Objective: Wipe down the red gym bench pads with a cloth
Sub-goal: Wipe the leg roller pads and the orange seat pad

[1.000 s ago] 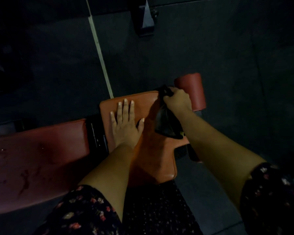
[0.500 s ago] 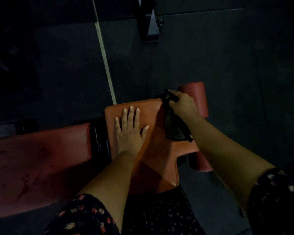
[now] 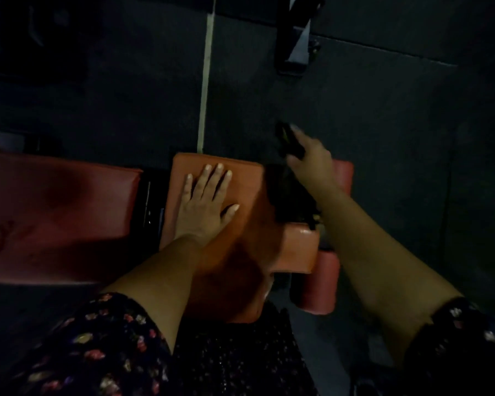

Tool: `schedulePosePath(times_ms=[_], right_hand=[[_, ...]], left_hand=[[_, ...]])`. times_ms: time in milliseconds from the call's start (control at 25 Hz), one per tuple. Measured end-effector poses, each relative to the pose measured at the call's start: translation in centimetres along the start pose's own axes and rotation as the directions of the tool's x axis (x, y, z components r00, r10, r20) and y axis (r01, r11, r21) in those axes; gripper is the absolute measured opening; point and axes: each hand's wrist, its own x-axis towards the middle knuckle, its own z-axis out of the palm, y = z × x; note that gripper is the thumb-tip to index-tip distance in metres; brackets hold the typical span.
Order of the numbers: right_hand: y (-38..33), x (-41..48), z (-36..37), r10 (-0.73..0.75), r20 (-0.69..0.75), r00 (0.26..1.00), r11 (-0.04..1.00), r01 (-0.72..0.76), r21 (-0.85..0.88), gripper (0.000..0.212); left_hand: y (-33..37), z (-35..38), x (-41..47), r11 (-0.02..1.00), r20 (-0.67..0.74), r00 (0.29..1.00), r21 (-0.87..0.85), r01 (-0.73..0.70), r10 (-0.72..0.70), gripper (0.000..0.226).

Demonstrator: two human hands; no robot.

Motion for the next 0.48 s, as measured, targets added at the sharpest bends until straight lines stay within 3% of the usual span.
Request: schedulePosePath(times_ms=[40, 120, 200, 240, 360, 480], right_hand=[[-2.3, 1.1, 0.1, -0.108, 0.057, 0.992, 0.994, 0.108, -0.001, 0.069], [-5.8, 2.2, 1.4, -0.305, 0.313, 0.900, 0.917, 0.366, -0.160, 0.072], [-5.5, 2.0, 2.1, -0.321, 0.449, 0.834, 0.813, 0.485, -0.321, 0.072], [-4.3, 1.8, 1.9, -0.336, 0.433, 0.836, 0.790, 0.501, -0.353, 0.072], [-1.1, 1.5, -0.2, -0.297, 0.404, 0.865, 0.848, 0.433, -0.305, 0.072], [-2.4, 2.4, -0.8, -0.239, 0.415, 0.878, 0.857, 0.392, -0.335, 0.065]], left_hand=[[0.1, 0.0, -0.1, 1.000, -0.023, 1.000, 0.001, -0.004, 0.005, 0.069], [-0.2, 0.3, -0.4, 1.000, -0.090, 0.996, 0.011, -0.008, 0.009, 0.067], [0.0, 0.6, -0.5, 1.000, -0.130, 0.991, 0.002, -0.014, 0.014, 0.064], [0.1, 0.5, -0.4, 1.000, -0.153, 0.988, 0.001, -0.012, 0.012, 0.063], [0.0, 0.3, -0.1, 1.000, -0.175, 0.984, -0.007, 0.028, -0.028, 0.061], [0.2, 0.3, -0.1, 0.999, -0.170, 0.984, -0.013, 0.043, -0.044, 0.060]])
